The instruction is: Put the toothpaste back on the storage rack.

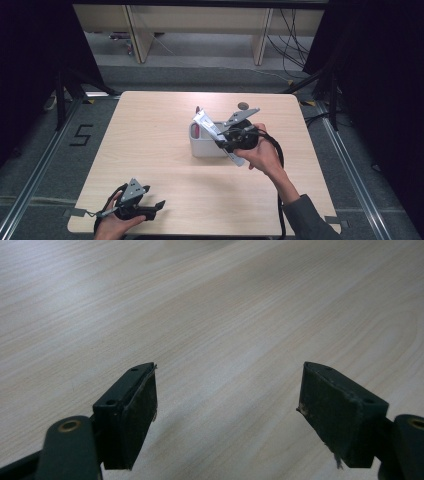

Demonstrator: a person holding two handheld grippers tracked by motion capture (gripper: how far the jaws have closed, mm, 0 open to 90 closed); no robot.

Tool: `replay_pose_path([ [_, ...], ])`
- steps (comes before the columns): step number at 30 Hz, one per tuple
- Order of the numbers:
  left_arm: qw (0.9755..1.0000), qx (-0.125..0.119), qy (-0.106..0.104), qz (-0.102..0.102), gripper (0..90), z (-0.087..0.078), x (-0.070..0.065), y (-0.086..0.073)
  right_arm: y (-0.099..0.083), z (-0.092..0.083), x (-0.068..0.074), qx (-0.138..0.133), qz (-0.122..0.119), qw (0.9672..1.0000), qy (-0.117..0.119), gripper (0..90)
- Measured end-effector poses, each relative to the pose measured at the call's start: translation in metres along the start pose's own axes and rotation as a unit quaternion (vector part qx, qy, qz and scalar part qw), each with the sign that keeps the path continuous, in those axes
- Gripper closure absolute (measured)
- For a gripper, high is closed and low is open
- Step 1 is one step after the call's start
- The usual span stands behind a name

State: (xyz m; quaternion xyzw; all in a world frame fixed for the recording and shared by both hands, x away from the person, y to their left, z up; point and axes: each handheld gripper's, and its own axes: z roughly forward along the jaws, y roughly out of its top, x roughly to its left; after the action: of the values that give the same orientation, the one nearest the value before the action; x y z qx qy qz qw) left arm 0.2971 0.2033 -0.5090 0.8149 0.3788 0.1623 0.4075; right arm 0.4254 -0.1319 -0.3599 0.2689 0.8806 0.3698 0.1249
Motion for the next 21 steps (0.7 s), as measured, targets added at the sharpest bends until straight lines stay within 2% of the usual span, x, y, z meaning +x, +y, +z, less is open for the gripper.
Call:
replay_pose_path([
  [2, 1.0, 0.004, 0.0, 0.0, 22.9, 0.0, 0.0, 0.0, 0.003, 0.0, -0.001, -0.004, 0.0, 1.0, 0.0, 71.2],
  [5, 1.0, 0.003, 0.0, 0.0, 22.7, 0.0, 0.0, 0.0, 0.008, 0.003, -0.001, -0.014, 0.015, 0.9998, -0.004, 71.2],
  [6, 1.0, 0.004, 0.0, 0.0, 22.6, 0.0, 0.0, 0.0, 0.01, 0.002, -0.001, -0.01, 0.02, 0.9997, -0.004, 71.2],
  [8, 1.0, -0.001, 0.001, -0.004, 22.6, 0.001, -0.001, 0.0, 0.013, 0.003, -0.004, -0.028, 0.007, 0.9996, 0.005, 71.1],
  [10, 1.0, -0.003, 0.001, -0.008, 22.5, 0.001, -0.002, 0.0, 0.017, 0.003, -0.003, -0.028, 0.023, 0.9993, 0.004, 71.1],
  [12, 1.0, 0.003, 0.001, 0.0, 22.5, 0.001, -0.001, 0.0, 0.019, 0.004, -0.005, -0.038, 0.016, 0.9992, 0.003, 71.2],
  [13, 1.0, -0.001, -0.001, -0.008, 22.5, 0.001, -0.002, -0.001, 0.021, 0.004, -0.005, -0.04, 0.024, 0.9989, 0.002, 71.2],
  [14, 0.9999, 0.01, 0.0, 0.001, 22.5, 0.0, -0.001, 0.0, 0.022, 0.004, -0.007, -0.044, 0.025, 0.9987, 0.001, 71.1],
  [15, 1.0, 0.003, 0.0, -0.004, 22.5, 0.001, -0.001, -0.001, 0.023, 0.004, -0.007, -0.045, 0.026, 0.9987, 0.0, 71.2],
  [18, 1.0, 0.005, -0.001, 0.002, 22.4, 0.001, 0.0, 0.0, 0.027, 0.006, -0.01, -0.06, 0.026, 0.9979, -0.002, 71.2],
  [19, 0.9999, -0.005, -0.003, -0.011, 22.5, 0.003, -0.002, -0.001, 0.028, 0.006, -0.011, -0.061, 0.03, 0.9977, 0.002, 71.2],
  [20, 0.9999, -0.004, -0.002, -0.013, 22.4, 0.002, -0.002, -0.001, 0.03, 0.006, -0.012, -0.065, 0.033, 0.9973, 0.001, 71.2],
  [21, 1.0, 0.003, -0.002, -0.002, 22.5, 0.002, -0.001, -0.001, 0.031, 0.007, -0.013, -0.068, 0.037, 0.997, 0.003, 71.1],
])
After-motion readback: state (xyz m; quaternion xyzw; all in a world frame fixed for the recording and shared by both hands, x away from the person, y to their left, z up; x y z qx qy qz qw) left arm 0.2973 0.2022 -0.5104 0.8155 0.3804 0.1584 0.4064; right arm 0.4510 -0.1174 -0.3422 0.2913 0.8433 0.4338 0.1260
